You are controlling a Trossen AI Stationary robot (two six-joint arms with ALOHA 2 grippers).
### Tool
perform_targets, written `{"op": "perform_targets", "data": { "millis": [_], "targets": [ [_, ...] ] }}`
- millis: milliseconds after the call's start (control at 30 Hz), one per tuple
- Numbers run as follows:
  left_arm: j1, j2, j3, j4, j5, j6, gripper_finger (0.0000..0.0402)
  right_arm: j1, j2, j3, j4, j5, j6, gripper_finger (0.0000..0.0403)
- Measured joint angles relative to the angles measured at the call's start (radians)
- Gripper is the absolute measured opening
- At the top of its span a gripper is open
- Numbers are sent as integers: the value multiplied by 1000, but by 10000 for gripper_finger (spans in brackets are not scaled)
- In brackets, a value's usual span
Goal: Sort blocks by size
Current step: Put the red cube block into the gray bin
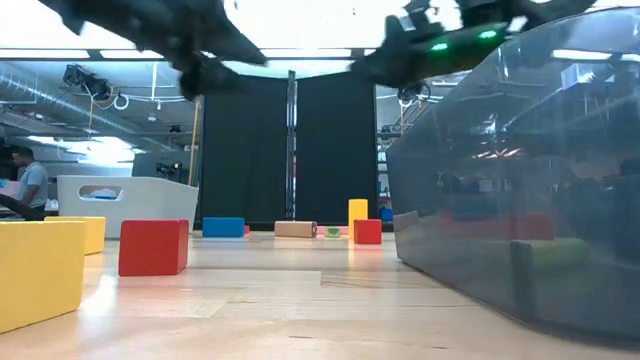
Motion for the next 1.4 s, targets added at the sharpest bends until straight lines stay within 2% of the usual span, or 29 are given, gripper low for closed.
{"op": "perform_targets", "data": {
  "millis": [233, 367, 467, 633, 867, 1400],
  "targets": [
    [70, 292, 159, 1, 167, 29, 335, 43, -347, -204, -40, 29, 0, 225],
    [94, 430, 264, -23, 231, 78, 335, 74, -467, -249, -117, 50, 0, 233],
    [114, 521, 350, -92, 259, 117, 335, 90, -510, -258, -186, 56, 0, 237],
    [146, 666, 486, -194, 310, 175, 335, 105, -528, -256, -235, 69, 0, 238],
    [177, 781, 584, -235, 358, 249, 335, 105, -518, -256, -255, 68, 0, 238],
    [213, 917, 589, -184, 381, 266, 335, 106, -508, -256, -250, 68, -19, 238]
  ]
}}
